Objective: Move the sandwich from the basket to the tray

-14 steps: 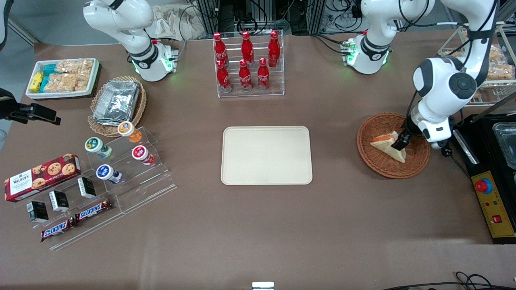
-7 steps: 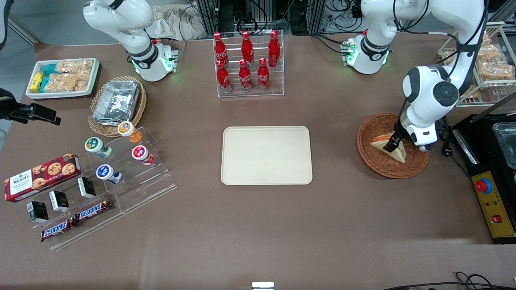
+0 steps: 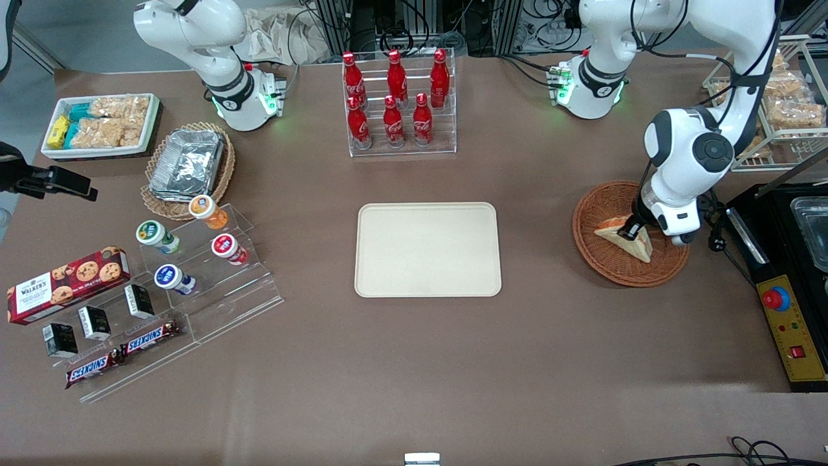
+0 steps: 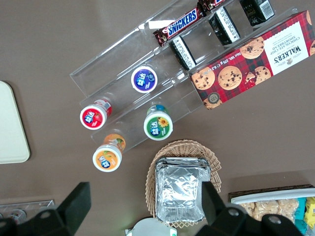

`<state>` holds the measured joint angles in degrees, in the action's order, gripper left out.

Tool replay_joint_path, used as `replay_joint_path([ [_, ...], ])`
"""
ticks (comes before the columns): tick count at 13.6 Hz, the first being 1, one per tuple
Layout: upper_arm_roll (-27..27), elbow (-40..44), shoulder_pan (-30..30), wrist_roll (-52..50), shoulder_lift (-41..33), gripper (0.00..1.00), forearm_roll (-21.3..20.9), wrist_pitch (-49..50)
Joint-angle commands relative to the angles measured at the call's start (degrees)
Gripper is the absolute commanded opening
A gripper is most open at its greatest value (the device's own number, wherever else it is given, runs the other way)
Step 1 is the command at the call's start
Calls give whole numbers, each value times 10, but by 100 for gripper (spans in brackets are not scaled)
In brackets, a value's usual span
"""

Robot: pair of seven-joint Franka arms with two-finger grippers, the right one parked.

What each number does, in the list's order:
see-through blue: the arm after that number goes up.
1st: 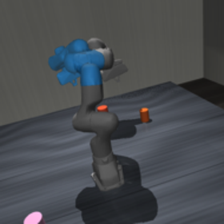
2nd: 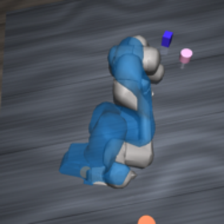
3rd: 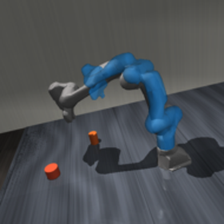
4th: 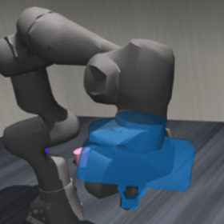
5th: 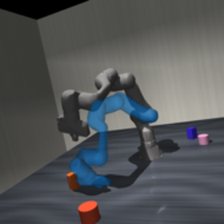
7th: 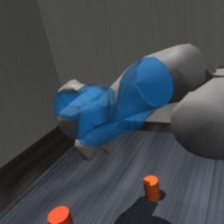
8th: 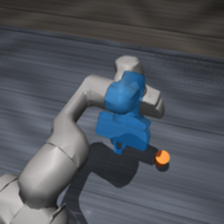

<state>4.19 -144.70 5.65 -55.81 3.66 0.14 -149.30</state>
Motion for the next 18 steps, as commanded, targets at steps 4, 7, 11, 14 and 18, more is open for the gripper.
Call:
replay_joint_path([
  [4,-41,141,3,4,-61,0,-11,255],
  [7,-74,287,3,4,-50,0,-11,419],
  [11,-187,334,2,15,-38,0,-80,438],
  [14,-254,385,2,33,13,0,-84,438],
  [18,-327,450,3,33,108,0,-120,437],
])
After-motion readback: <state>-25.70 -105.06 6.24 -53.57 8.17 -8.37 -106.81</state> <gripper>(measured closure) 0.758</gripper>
